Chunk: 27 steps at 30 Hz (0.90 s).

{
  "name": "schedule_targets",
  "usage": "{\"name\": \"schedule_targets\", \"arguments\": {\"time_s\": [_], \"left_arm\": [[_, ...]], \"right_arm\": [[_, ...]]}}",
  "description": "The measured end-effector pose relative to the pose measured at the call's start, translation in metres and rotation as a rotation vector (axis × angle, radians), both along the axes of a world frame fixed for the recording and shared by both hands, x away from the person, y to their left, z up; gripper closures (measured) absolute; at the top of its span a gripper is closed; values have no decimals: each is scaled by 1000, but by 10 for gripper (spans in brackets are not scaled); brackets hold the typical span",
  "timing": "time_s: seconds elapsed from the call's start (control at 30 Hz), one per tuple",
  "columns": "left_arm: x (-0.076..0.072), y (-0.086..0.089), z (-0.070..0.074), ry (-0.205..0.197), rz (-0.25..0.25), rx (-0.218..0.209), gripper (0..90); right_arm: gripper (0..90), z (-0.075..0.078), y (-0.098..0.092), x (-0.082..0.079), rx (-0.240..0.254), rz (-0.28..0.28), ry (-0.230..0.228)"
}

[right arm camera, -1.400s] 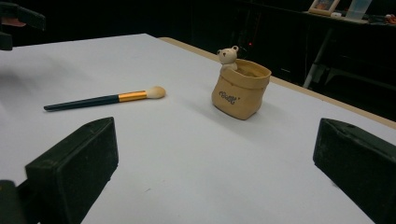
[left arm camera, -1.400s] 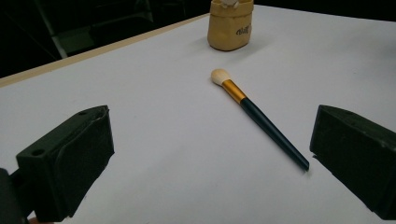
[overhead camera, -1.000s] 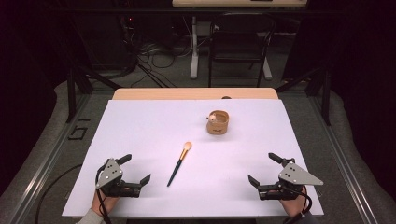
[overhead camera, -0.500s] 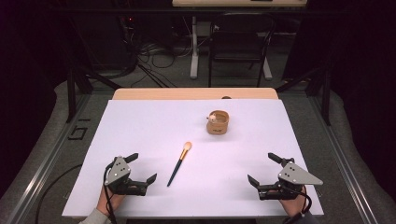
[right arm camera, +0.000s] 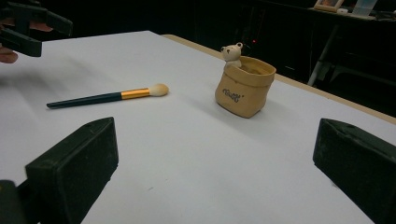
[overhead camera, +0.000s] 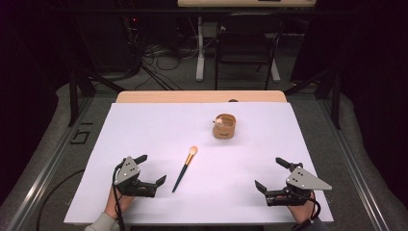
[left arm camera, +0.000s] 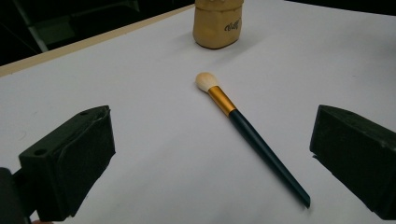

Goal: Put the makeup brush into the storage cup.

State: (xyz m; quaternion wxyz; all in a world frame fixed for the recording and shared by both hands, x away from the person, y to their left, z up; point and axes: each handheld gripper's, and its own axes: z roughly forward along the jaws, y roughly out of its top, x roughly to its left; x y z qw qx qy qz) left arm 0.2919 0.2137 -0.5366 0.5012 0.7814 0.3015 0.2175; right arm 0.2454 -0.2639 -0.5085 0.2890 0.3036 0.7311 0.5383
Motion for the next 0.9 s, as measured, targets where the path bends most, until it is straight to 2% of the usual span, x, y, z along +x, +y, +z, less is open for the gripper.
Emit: {"name": "schedule_targets", "arguments": {"time_s": [0.2, 0.4, 0.6, 0.77, 0.83, 0.9], "left_arm": [[6, -8, 0, 2, -13, 5, 1], [14, -18, 2, 28, -29, 14, 1], [20, -25, 5, 34, -35, 18, 1], [24, -32, 7, 56, -32, 36, 1], [27, -36, 10, 86, -13, 50, 0], [28, -38, 11, 94, -8, 54, 1]], "right_arm": [[0, 0, -1, 0, -2, 1, 0], [0, 0, 0, 0, -2, 2, -1], [0, 0, 0, 0, 1, 3, 0], [0, 0, 0, 0, -1, 2, 1], [0, 0, 0, 0, 0, 2, 3], [0, 0, -1, 0, 0, 4, 5]]}}
